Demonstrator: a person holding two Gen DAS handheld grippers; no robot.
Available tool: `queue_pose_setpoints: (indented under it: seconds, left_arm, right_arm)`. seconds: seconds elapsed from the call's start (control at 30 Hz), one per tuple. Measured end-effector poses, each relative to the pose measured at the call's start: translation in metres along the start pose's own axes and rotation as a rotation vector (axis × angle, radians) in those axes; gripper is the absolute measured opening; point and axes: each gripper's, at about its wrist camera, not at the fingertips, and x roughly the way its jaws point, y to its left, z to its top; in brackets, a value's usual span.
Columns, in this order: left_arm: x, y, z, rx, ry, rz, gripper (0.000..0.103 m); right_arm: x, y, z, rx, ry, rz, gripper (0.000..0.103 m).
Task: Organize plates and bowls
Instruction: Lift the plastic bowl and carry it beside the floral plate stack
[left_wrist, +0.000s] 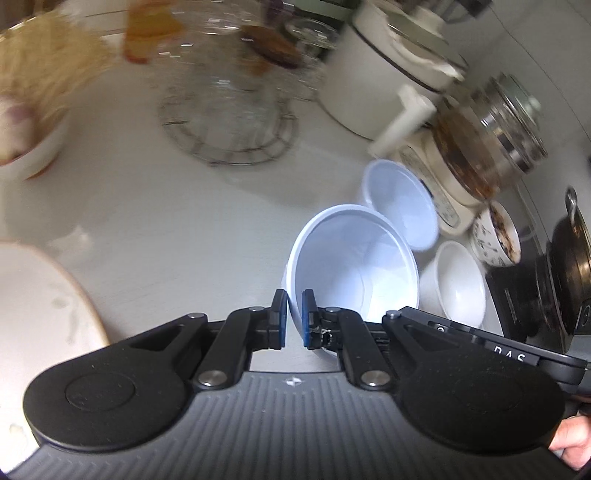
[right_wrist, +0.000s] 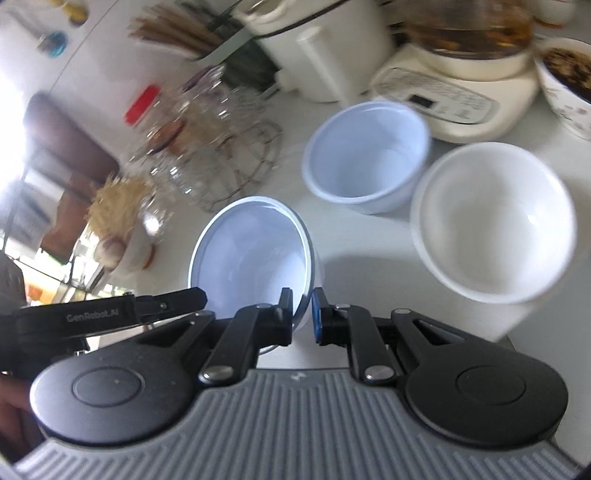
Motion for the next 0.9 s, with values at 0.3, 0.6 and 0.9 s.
queue_pose_setpoints:
  seconds: [0.3, 0.6, 0.9]
  left_arm:
    - [-0.01, 0.04, -0.016, -0.123, 0.002, 0.045, 0.009]
    - [-0.003, 0.053, -0.021, -0.142, 0.012, 0.06, 0.009]
    - [-0.01, 0.055, -0.022, -0.138, 0.026, 0.051, 0.018]
  right_arm:
    - [0.031, 0.022, -0.003, -0.074, 0.092, 0.021, 0.013]
    - [0.045, 0.026, -0.009, -0.078, 0.114, 0.02, 0.015]
    - [0.041, 0.032, -0.009, -0.086, 0.096, -0.001, 0.021]
